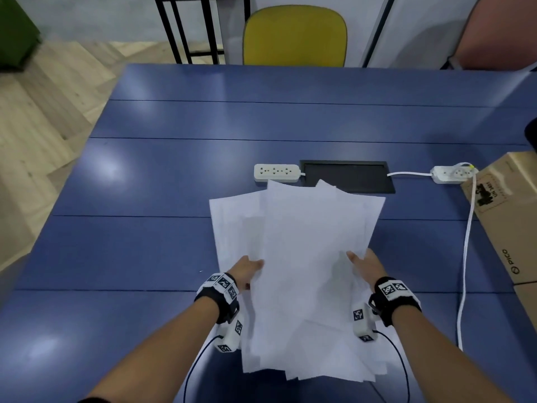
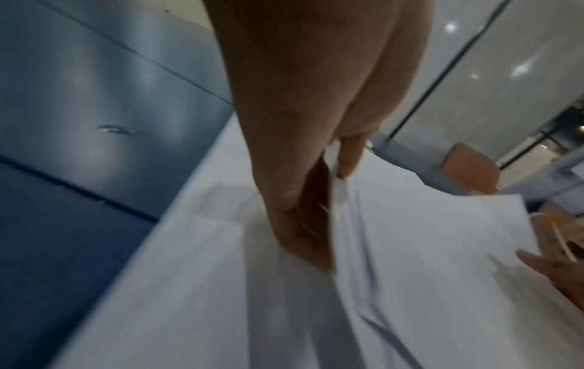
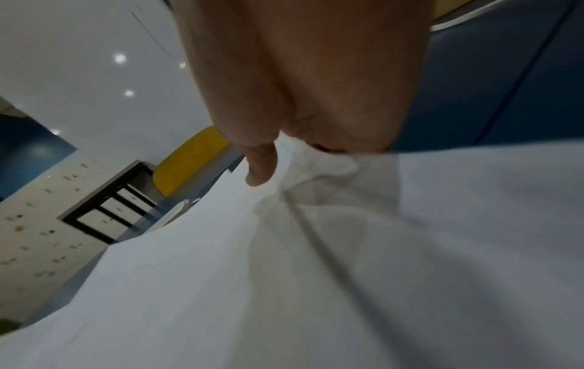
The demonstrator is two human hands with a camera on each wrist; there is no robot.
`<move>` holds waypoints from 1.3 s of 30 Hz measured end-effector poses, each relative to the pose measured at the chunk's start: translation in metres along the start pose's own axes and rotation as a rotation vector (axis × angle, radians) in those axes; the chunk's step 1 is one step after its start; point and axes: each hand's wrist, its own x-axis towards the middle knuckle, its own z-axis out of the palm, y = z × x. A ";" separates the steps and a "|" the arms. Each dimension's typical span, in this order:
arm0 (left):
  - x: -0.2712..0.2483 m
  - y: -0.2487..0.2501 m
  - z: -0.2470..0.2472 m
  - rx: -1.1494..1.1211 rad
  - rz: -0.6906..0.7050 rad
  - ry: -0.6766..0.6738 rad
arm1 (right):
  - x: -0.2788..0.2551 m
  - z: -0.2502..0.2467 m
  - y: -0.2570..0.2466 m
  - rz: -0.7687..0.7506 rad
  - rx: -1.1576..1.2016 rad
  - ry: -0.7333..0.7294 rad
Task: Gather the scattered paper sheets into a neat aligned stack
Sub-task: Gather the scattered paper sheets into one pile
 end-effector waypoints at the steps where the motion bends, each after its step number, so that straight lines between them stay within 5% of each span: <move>1: -0.004 0.005 0.004 0.084 0.007 -0.034 | 0.003 0.001 0.000 -0.004 -0.028 -0.027; 3: -0.006 0.012 0.002 0.236 0.070 0.010 | 0.005 -0.002 -0.003 0.004 -0.056 -0.031; 6: -0.004 0.009 -0.017 0.639 0.203 0.388 | 0.006 -0.005 0.001 0.021 -0.105 0.008; 9: -0.010 -0.003 -0.034 0.588 0.060 0.719 | 0.027 0.002 0.030 0.029 -0.183 0.031; 11: -0.007 -0.018 -0.037 0.438 -0.044 0.685 | 0.025 0.012 0.026 0.036 -0.140 0.040; 18: 0.007 -0.015 -0.030 -0.073 0.084 0.340 | 0.008 0.028 -0.004 0.010 -0.051 0.009; 27: -0.010 -0.003 -0.030 0.051 0.150 0.181 | 0.010 0.031 -0.007 0.096 0.072 -0.064; 32: -0.019 -0.008 -0.045 -0.154 -0.032 0.206 | 0.015 0.028 0.010 0.110 0.103 -0.153; 36: -0.020 -0.021 -0.043 -0.100 0.031 0.171 | -0.004 0.031 0.002 0.005 0.206 -0.140; 39: -0.015 -0.029 -0.040 0.025 0.104 0.247 | -0.004 0.035 0.009 -0.003 0.172 0.040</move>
